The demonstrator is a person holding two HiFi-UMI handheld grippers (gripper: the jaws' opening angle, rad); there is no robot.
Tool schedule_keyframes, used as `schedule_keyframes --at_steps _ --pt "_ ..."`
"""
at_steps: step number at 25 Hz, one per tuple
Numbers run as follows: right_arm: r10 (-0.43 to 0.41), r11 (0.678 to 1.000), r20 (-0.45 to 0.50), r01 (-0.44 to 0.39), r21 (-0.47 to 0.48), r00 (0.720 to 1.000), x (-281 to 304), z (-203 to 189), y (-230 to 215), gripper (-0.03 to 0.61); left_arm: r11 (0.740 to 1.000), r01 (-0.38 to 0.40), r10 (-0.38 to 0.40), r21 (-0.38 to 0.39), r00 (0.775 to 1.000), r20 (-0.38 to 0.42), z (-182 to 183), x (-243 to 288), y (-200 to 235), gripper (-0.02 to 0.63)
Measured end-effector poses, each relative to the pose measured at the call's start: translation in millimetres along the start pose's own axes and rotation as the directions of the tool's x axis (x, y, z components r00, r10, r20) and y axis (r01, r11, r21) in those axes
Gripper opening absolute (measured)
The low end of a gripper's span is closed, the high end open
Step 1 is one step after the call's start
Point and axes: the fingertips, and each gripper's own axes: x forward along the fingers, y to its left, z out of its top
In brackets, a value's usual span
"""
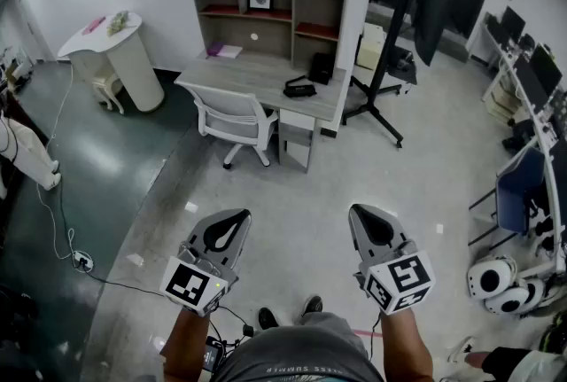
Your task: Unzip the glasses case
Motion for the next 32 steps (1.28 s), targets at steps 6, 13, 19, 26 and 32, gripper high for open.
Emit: schedule_keyframes --at_steps 6,13,19,26,32 --pt "0.021 1.000 0.003 -0.021 0.001 1.000 10 1 -27 0.009 1.000 -0.024 0.024 -0.004 1.000 -0.009 -3 26 0 -0.002" --pt "0.054 0.998 0.001 -0.054 0.012 0.999 26 -5 -63 0.011 0.999 -0.034 0.034 -0.004 0.998 -0.049 -14 59 -2 -0.002" --pt "0.083 0.996 0.016 -0.083 0.022 0.996 33 -3 -96 0.011 0.997 -0.080 0.081 0.014 0.996 -0.047 -4 83 -1 -0.002" --pt "0.097 0.995 0.011 -0.097 0.030 0.995 48 -8 -126 0.012 0.995 -0.091 0.093 0.026 0.994 -0.051 -5 110 0 -0.002" --pt "0.089 0.995 -0.014 -0.088 0.038 0.996 75 -10 -134 0.012 0.996 -0.087 0.087 -0.002 0.995 -0.057 -12 128 28 -0.002"
